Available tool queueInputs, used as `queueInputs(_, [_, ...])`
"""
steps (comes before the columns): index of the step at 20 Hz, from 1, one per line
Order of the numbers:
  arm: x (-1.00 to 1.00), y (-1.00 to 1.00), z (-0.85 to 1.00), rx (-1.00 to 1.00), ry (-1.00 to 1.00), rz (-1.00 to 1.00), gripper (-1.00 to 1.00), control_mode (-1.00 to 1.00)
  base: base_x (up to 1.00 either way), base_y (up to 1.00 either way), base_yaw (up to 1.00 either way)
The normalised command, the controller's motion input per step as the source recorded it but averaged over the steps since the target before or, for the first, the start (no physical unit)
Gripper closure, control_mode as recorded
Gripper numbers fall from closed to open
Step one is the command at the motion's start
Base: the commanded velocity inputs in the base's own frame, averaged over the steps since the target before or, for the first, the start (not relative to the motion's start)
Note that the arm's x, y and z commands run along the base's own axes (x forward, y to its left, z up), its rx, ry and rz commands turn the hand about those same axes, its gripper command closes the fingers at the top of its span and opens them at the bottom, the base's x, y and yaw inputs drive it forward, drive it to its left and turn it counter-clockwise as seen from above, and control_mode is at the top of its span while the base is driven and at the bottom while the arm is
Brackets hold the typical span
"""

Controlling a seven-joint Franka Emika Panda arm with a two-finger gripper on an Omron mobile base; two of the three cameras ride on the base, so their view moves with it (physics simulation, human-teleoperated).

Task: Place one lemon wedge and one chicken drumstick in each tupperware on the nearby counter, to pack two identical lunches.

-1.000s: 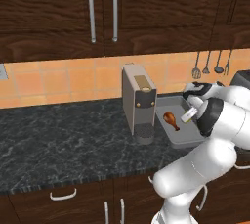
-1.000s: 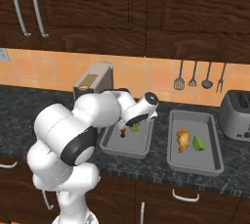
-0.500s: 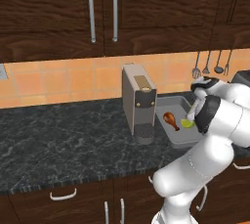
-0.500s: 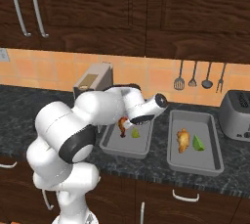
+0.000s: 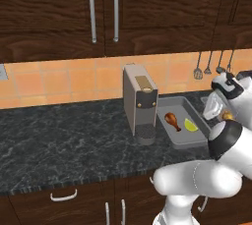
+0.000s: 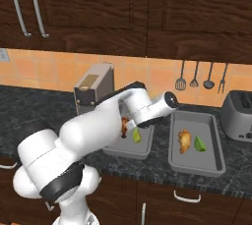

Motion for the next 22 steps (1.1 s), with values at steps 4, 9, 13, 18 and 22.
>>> queueInputs(4, [-1.0, -0.15, 0.0, -0.02, -0.16, -0.05, -1.0, -1.0, 0.0, 0.0, 0.0])
queueInputs(9, [-1.0, -0.19, 0.29, 0.0, -0.39, -0.1, -1.0, -1.0, 0.0, 0.0, 0.0])
queueInputs(13, [-1.0, -0.24, 0.06, 0.07, -0.35, 0.01, -1.0, -1.0, 0.0, 0.0, 0.0])
queueInputs(18, [-0.7, -0.38, 0.0, 0.17, -0.23, 0.0, -1.0, -1.0, 0.0, 0.0, 0.0])
queueInputs(22, [-0.28, -0.27, 0.04, 0.16, -0.11, 0.0, -1.0, -1.0, 0.0, 0.0, 0.0])
